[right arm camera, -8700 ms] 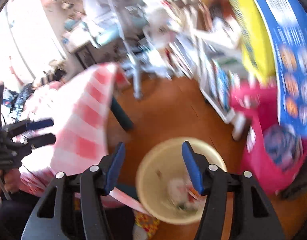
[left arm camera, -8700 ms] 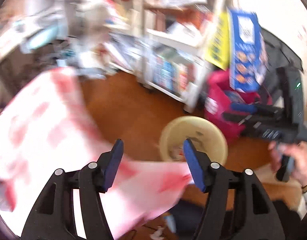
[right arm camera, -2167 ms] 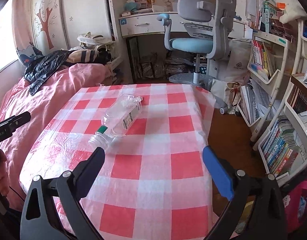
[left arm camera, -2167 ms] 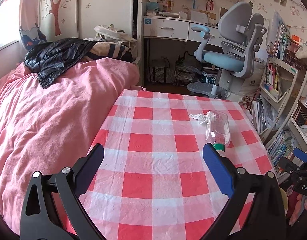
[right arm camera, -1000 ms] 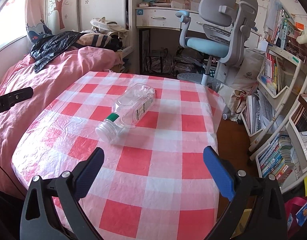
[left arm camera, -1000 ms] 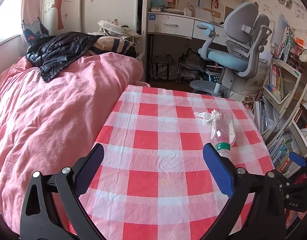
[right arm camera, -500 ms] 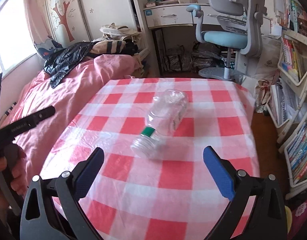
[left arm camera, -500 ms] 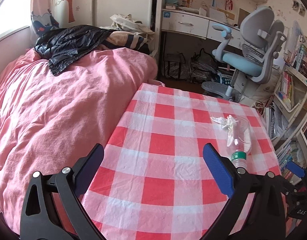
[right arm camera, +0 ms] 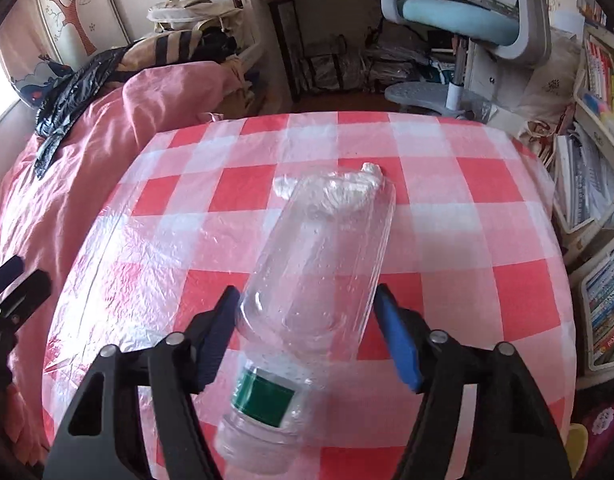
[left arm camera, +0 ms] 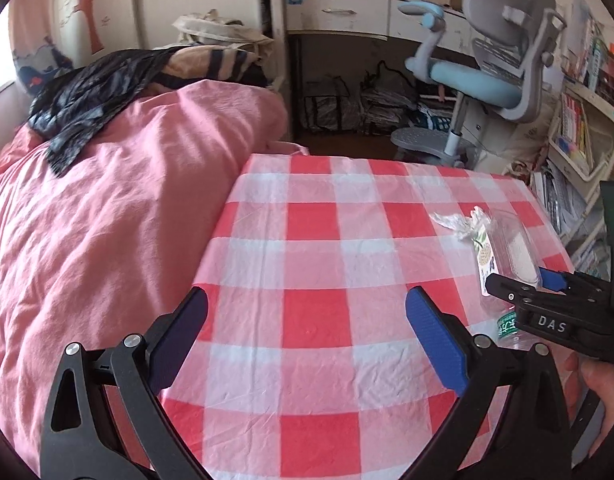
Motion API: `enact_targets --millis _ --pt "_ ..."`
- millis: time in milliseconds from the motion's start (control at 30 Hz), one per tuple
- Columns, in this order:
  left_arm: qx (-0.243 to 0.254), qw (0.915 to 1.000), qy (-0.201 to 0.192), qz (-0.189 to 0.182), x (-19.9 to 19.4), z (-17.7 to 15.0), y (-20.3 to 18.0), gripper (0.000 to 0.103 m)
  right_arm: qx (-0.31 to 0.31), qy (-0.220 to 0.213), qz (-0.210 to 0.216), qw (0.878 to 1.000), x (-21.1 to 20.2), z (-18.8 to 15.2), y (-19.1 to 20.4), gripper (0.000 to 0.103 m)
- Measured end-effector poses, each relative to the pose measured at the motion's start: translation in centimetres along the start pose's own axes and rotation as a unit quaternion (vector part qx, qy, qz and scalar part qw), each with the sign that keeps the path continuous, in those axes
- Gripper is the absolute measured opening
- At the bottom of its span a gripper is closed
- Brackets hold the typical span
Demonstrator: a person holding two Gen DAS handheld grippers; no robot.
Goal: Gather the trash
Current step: 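Close the right tool around the clear plastic water bottle, then lower the left tool and close it on the white tissue while the right tool holds the bottle, then lift and hold the tissue and bottle above the table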
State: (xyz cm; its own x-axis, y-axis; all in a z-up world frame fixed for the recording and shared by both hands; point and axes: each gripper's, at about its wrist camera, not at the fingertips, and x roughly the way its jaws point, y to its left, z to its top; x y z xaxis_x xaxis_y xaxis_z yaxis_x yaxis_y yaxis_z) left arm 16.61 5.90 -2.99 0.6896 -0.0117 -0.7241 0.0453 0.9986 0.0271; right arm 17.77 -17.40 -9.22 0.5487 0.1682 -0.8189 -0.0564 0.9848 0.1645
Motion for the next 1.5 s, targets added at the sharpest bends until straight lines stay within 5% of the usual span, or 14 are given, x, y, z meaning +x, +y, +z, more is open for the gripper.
enact_targets --millis 200,367,533,567,633,700,767,1033,1267,1400,1500 --pt "0.092 0.9944 -0.008 -0.052 4.6 3.9 -8.3 0.095 -0.021 0.006 -0.013 1.0 -3.1 -1.9 -5.6 0.062" --pt "0.166 0.9844 0.003 -0.057 9.2 5.6 -16.2 0.095 0.01 0.006 0.025 1.0 -4.0 -2.4 -9.3 0.062" --pt "0.164 0.9842 0.046 -0.049 13.8 6.2 -20.3 0.095 -0.026 0.022 0.014 0.999 -3.3 -2.8 -9.2 0.06" --pt "0.157 0.9847 0.058 -0.049 14.7 6.2 -20.6 0.085 -0.028 0.028 0.016 0.999 -3.0 -2.8 -9.2 0.058" --pt "0.118 0.9872 0.07 -0.081 15.4 6.3 -20.0 0.06 -0.035 0.031 0.019 0.999 -2.9 -3.0 -9.4 0.058" --pt "0.091 0.9892 0.076 -0.087 15.2 6.2 -19.1 0.02 -0.043 0.031 0.022 0.998 -3.0 -3.2 -9.1 0.058" --pt "0.075 0.9872 0.086 -0.111 14.3 5.4 -17.7 0.017 -0.044 0.032 0.037 0.998 -3.1 -3.2 -8.8 0.058" --pt "0.043 0.9921 0.078 -0.088 4.8 -1.1 -8.8 0.016 -0.006 0.008 0.118 0.993 -5.4 -3.6 -7.4 0.058" --pt "-0.025 0.9965 0.027 -0.075 -5.3 -4.9 -2.5 0.016 0.009 -0.038 0.162 0.986 -9.5 -4.9 -5.2 0.058" --pt "-0.077 0.9932 0.024 -0.085 -6.8 -6.1 -0.4 0.016 0.012 -0.068 0.177 0.982 -12.0 -5.8 -4.9 0.058" --pt "-0.057 0.9957 0.005 -0.073 -7.6 -6.0 -1.0 0.016 0.034 -0.092 0.191 0.977 -13.7 -6.7 -5.6 0.058"
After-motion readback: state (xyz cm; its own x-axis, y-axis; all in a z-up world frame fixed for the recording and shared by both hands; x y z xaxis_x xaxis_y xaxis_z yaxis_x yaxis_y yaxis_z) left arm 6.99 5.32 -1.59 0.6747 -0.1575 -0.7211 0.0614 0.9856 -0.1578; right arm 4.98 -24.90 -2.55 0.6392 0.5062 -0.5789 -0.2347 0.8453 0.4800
